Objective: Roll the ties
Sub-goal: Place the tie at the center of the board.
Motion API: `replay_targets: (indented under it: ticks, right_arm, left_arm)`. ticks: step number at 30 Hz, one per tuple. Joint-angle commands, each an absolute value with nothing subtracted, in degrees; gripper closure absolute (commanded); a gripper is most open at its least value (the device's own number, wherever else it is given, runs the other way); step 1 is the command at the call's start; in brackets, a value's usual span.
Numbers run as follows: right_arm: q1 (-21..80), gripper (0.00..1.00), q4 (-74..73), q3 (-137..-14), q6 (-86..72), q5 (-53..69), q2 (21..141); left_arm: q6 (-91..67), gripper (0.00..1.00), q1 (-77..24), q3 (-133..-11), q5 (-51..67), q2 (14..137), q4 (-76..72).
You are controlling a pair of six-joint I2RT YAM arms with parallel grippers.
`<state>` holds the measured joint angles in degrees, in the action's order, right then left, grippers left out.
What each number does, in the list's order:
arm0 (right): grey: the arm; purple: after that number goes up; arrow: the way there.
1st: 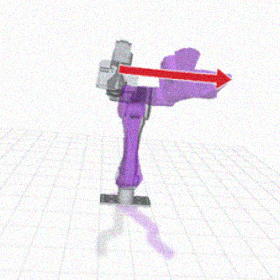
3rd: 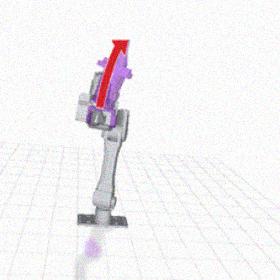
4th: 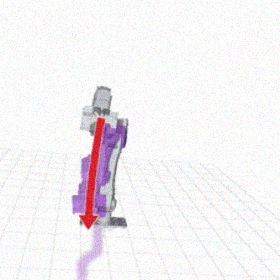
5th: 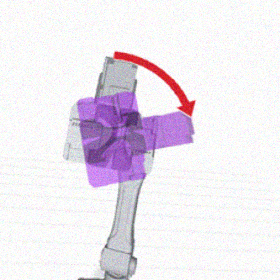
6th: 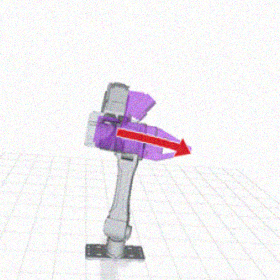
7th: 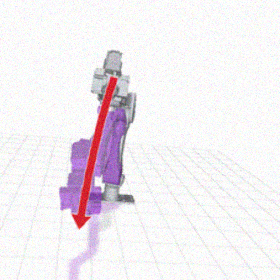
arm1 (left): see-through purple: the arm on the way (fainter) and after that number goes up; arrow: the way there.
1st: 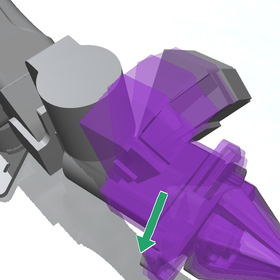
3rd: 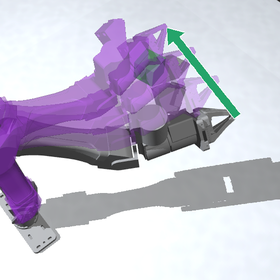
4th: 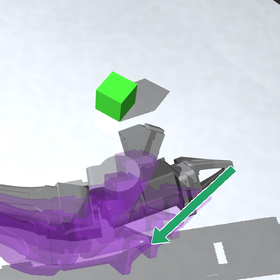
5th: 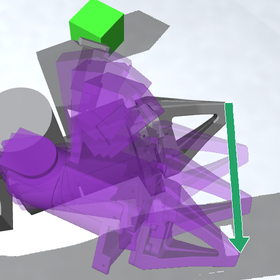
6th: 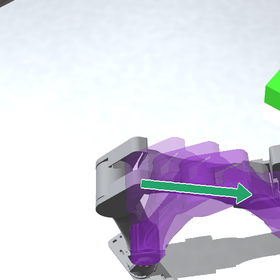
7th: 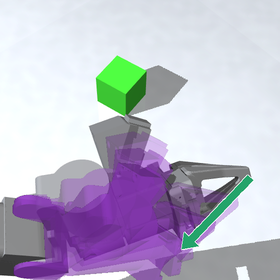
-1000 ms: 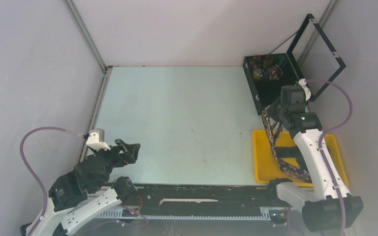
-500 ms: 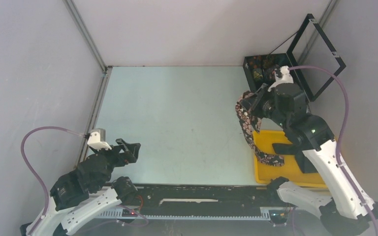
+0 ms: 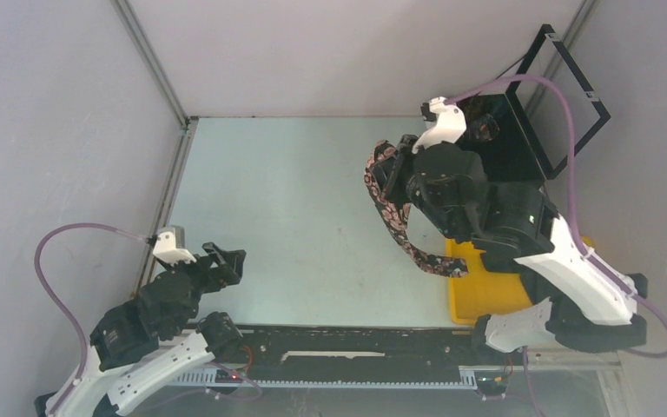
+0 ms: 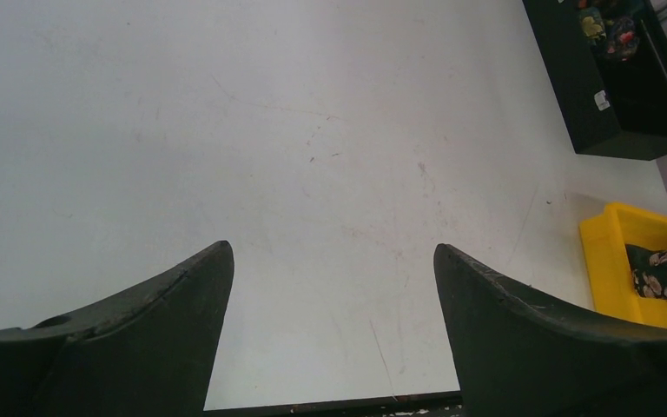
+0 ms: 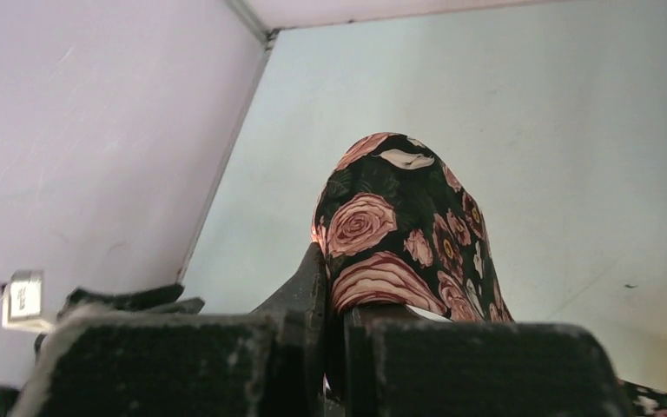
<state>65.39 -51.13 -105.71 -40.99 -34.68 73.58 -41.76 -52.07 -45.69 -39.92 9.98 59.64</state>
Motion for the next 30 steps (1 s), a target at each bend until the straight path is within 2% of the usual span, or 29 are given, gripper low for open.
replay_targets:
  ticks: [1,9,21,26,30]
  right_arm:
    - [69.4,1.0,-62.8,-117.4,-42.3,-55.9,80.0]
    - [70.7,1.0,-69.7,-124.3,-40.4,-65.7,83.4]
    - [68.9,1.0,-80.3,-123.2,-43.9,-63.2,80.8]
    - [63.4,1.0,-74.9,-121.0,-39.5,-56.4,87.3]
    - [58.3,1.0,-75.5,-127.3,-37.4,-52.4,100.4]
  left_arm:
    - [-42.9,0.08,-51.8,-45.6,-41.7,11.5,59.1]
    - [-43.4,0.09,-51.8,-45.5,-42.2,10.2,59.5]
    - [-43.3,0.1,-51.8,-45.6,-42.1,10.9,59.5]
    - [-43.3,0.1,-51.8,-45.5,-42.3,10.5,59.5]
    - [-43.3,0.1,-51.8,-45.5,-42.3,10.2,59.5]
